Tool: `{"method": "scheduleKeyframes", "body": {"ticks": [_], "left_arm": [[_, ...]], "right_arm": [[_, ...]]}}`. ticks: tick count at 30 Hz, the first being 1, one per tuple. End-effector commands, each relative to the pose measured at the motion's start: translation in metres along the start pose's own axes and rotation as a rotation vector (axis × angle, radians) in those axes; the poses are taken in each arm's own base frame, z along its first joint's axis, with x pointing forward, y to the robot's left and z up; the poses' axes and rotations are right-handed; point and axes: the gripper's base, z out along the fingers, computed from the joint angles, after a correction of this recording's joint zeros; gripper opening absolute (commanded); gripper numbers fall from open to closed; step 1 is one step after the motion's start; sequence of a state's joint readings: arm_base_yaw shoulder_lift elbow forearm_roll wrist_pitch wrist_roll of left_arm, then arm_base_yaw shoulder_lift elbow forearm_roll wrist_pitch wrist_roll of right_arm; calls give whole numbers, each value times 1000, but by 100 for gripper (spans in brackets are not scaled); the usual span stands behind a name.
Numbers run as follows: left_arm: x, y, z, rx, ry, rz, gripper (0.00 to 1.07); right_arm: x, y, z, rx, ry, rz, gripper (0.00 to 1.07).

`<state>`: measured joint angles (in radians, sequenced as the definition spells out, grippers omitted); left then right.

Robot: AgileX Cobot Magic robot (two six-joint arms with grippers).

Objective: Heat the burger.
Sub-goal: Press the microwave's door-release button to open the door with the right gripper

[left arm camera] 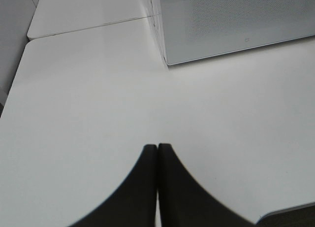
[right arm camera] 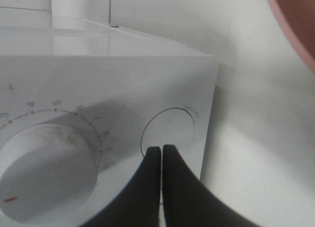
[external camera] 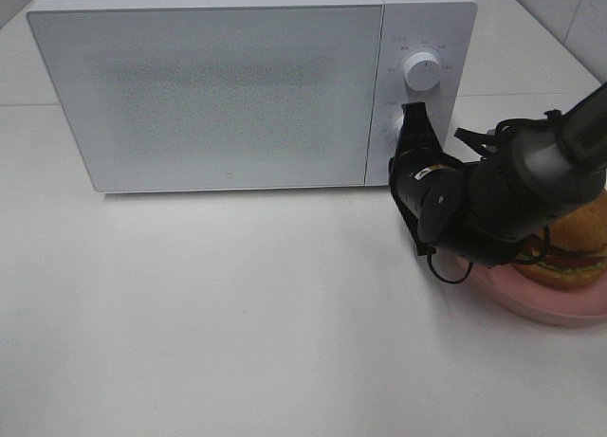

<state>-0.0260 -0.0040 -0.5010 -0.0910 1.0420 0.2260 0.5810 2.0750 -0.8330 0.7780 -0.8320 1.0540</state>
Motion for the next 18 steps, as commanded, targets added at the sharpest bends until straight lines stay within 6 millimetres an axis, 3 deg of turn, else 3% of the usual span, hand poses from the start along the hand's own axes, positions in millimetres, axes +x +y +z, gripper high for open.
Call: {"method": "scheduleKeyframes", "body": {"ticks": [1, 8, 18], "left_arm": [[2, -1, -2, -9, -23, -5, 0], [2, -1, -2, -9, -23, -5, 0], [2, -1, -2, -9, -23, -5, 0]], "right_arm": [[3, 1, 3, -4, 5, -19, 0], [3, 6, 8, -21, -9, -9, 0], [5, -4, 17, -8, -31, -27, 0]]}}
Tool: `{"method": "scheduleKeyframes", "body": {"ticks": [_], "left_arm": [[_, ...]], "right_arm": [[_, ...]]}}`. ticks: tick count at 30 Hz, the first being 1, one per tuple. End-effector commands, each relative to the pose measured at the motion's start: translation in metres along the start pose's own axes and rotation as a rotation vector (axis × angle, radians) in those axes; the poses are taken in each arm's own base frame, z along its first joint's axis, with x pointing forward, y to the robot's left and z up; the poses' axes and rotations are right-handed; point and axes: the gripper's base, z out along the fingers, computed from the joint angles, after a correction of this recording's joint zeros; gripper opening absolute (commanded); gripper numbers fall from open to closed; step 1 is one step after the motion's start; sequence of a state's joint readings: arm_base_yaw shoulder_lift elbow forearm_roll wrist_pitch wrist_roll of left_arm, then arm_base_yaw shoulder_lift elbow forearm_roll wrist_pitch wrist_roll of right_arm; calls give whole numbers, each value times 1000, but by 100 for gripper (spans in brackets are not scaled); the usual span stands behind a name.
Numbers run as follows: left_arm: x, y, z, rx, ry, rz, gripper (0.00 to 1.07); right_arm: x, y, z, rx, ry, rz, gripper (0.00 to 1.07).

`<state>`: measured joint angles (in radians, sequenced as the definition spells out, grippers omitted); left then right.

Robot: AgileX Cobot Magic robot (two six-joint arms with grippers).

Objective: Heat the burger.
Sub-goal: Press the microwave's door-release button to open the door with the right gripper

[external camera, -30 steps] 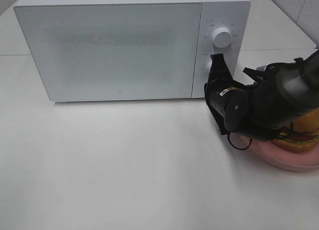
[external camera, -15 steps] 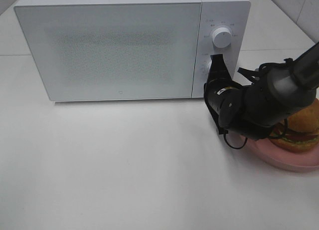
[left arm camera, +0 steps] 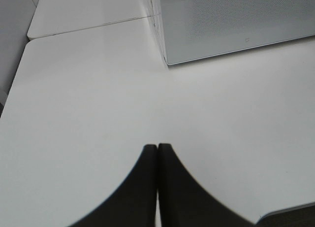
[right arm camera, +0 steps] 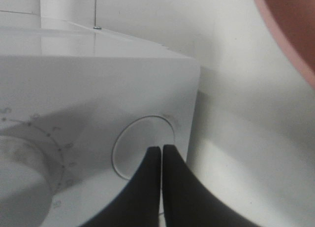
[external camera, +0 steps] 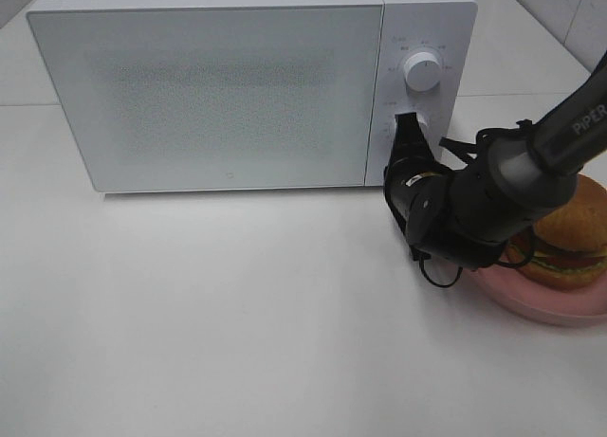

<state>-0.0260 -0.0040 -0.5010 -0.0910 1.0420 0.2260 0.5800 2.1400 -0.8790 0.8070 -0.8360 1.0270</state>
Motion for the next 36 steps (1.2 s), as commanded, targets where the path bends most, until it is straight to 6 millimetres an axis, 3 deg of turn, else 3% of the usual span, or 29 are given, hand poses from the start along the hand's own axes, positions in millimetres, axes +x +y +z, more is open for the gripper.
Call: {"method": "scheduleKeyframes", "body": {"ticks": [1, 16, 29, 36], "left_arm": [[2, -1, -2, -9, -23, -5, 0], [2, -1, -2, -9, -23, -5, 0], [2, -1, -2, -9, -23, -5, 0], [2, -1, -2, -9, -23, -5, 0]], "right_arm": [[0, 5, 2, -32, -10, -13, 0], [-9, 11, 10, -62, -52, -34, 0], [-3, 33, 17, -136, -17, -33, 0], [-3, 33, 17, -136, -18, -26, 0]]}}
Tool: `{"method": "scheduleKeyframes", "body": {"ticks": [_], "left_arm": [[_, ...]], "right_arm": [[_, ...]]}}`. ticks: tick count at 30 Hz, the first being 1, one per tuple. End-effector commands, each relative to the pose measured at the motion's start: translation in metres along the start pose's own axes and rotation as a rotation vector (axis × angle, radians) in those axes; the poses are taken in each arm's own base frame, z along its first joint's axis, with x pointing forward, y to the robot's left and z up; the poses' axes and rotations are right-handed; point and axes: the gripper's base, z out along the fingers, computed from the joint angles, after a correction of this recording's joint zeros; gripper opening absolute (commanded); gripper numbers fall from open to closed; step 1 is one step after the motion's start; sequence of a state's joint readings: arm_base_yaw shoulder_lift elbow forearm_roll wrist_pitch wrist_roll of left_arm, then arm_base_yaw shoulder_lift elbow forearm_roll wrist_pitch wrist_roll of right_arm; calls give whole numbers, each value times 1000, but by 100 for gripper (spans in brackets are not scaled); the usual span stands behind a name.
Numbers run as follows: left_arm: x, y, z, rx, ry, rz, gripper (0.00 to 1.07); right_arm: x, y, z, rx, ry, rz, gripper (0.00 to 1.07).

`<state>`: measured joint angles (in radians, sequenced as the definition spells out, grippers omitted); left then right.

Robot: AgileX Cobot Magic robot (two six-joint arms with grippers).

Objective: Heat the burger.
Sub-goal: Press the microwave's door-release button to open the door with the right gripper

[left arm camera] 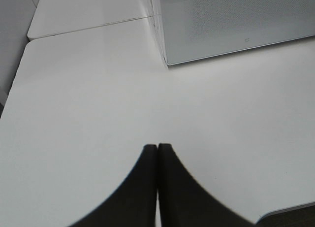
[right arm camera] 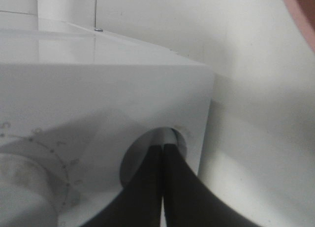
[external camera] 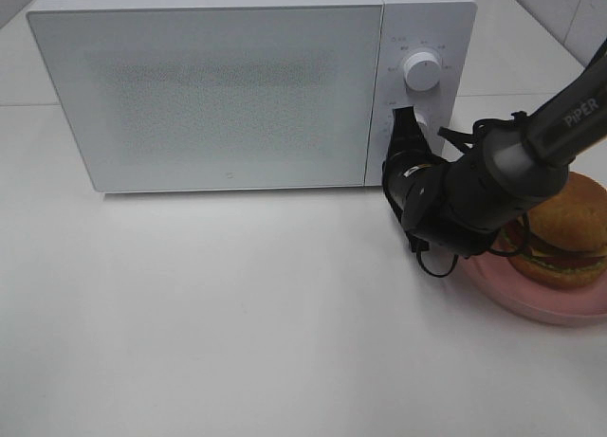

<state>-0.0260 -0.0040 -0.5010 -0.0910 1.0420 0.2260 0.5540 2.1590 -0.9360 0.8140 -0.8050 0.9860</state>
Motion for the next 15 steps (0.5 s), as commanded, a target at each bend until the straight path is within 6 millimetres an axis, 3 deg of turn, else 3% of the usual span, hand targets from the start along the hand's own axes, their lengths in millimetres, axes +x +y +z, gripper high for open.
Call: {"method": "scheduleKeyframes", "body": {"ticks": [1, 15], "left_arm": [[2, -1, -2, -9, -23, -5, 0], [2, -1, -2, -9, -23, -5, 0]], "right_arm": [[-1, 25, 4, -141, -15, -4, 0], [-7, 27, 6, -162, -38, 15, 0]]}}
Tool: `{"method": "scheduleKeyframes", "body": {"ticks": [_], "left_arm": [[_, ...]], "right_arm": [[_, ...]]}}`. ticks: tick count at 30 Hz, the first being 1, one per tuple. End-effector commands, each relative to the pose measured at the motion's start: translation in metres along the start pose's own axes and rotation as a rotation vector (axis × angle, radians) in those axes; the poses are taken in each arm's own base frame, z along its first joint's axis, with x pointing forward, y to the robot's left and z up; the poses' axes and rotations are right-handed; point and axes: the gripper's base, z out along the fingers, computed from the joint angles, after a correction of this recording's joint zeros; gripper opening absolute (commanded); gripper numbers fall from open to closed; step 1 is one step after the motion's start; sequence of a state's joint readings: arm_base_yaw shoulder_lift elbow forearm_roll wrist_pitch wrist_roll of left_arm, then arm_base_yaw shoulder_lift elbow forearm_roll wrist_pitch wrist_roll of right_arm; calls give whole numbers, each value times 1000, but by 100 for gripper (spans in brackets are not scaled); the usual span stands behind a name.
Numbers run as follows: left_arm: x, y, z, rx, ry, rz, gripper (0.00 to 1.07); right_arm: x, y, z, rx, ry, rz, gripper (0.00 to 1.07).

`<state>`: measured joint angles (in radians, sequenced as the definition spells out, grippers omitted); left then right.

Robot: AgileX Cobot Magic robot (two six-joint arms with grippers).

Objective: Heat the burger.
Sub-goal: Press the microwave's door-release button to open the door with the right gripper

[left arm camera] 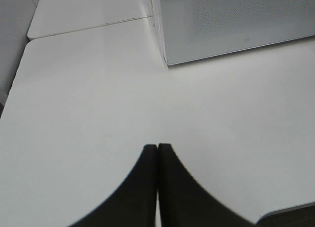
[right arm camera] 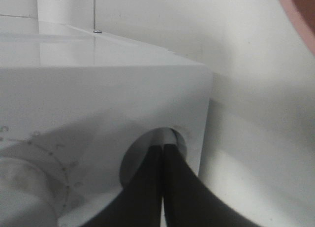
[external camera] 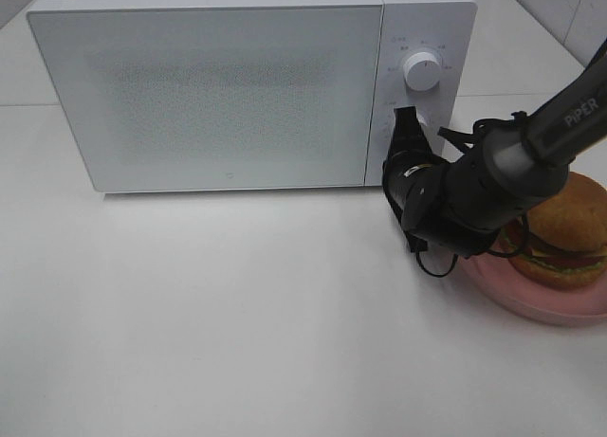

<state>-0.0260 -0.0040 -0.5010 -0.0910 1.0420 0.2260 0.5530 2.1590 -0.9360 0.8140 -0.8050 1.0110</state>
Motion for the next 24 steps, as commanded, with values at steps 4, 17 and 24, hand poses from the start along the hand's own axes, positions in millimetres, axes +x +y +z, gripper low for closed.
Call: {"method": "scheduleKeyframes", "body": {"ticks": [4, 17, 24], "left_arm": [[2, -1, -2, -9, -23, -5, 0], [2, -1, -2, -9, -23, -5, 0], [2, -1, -2, -9, -23, -5, 0]], "right_arm": [[-6, 28, 5, -170, -39, -7, 0], [-11, 27, 8, -154, -48, 4, 0], [-17, 30, 11, -157, -53, 9, 0]]}}
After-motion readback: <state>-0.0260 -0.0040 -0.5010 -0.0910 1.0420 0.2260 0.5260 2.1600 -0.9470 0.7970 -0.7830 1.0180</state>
